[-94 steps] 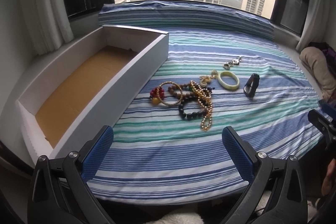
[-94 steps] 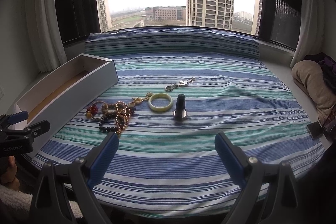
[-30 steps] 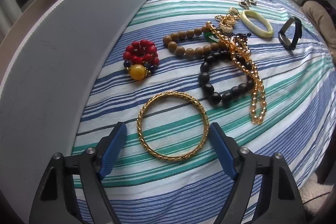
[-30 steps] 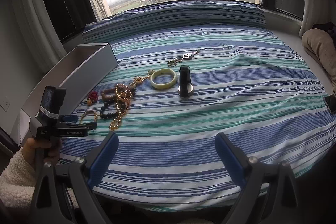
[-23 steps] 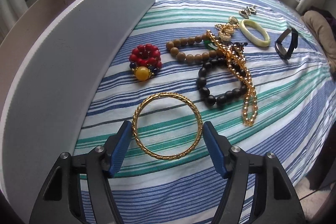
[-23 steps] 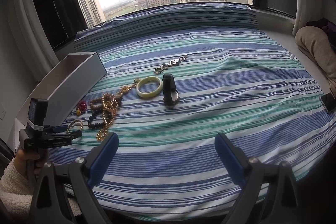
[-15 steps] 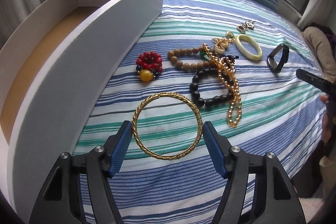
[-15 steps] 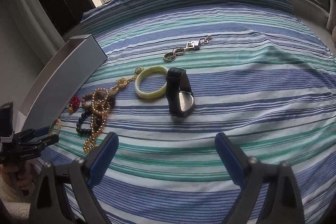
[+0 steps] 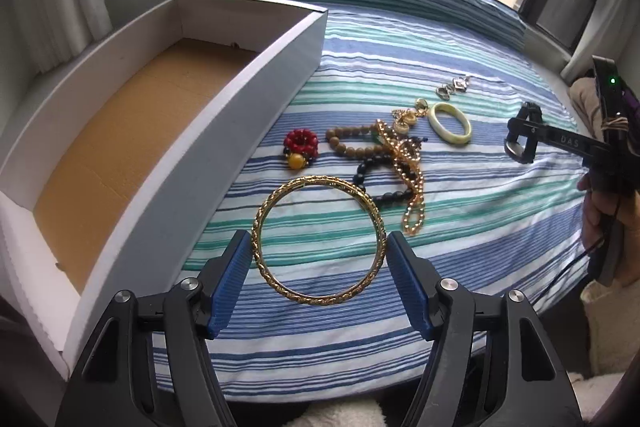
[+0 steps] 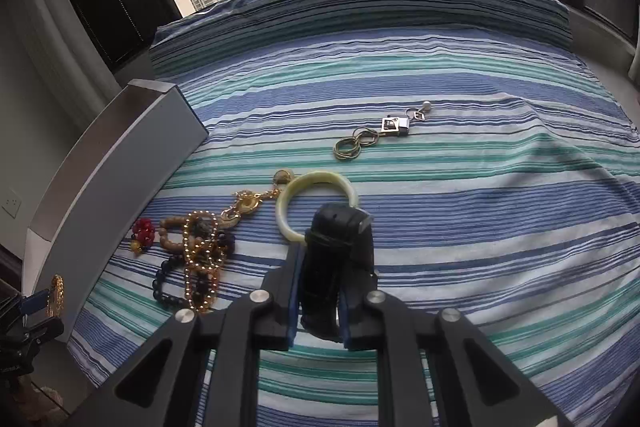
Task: Organize jewelry
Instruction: 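Close the left gripper on the gold bangle while the right gripper grasps the black watch, then carry the gold bangle and black watch into the white box and open both grippers, then withdraw both grippers from the box back over the jewelry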
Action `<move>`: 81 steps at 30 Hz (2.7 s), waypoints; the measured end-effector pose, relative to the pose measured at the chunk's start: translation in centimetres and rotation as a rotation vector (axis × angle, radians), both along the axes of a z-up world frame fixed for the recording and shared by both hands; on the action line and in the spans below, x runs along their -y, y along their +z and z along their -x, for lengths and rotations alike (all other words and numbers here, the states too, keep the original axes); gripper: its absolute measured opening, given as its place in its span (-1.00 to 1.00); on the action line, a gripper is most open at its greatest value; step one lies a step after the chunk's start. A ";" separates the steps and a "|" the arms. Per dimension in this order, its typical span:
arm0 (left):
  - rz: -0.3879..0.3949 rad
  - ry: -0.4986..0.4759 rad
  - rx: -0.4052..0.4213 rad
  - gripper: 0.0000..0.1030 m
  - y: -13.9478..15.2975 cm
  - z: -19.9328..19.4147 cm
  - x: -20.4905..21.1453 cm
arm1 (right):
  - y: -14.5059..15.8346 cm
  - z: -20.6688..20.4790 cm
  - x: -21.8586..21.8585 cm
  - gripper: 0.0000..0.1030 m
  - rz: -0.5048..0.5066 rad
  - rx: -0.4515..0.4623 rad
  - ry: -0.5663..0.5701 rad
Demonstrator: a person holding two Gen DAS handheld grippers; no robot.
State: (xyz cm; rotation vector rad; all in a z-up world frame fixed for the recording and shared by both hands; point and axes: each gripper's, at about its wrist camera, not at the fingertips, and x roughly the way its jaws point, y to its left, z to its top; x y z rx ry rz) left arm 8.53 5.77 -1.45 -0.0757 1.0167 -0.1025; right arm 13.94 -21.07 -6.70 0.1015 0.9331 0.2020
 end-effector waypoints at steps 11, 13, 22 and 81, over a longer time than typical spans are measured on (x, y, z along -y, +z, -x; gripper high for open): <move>0.010 0.196 0.124 0.35 8.4 1.4 -9.1 | 10.7 3.7 -18.4 -0.71 -0.098 0.087 0.501; -0.006 0.254 0.118 0.35 8.8 1.2 -11.4 | 11.8 3.5 -21.6 -0.71 -0.096 0.104 0.564; -0.052 0.460 0.054 0.35 6.9 0.2 -18.9 | 11.1 -0.4 -33.2 -0.71 -0.038 0.067 0.712; 0.020 -0.057 0.221 0.91 1.9 3.0 6.6 | 4.1 15.6 -4.0 0.65 0.117 0.187 0.120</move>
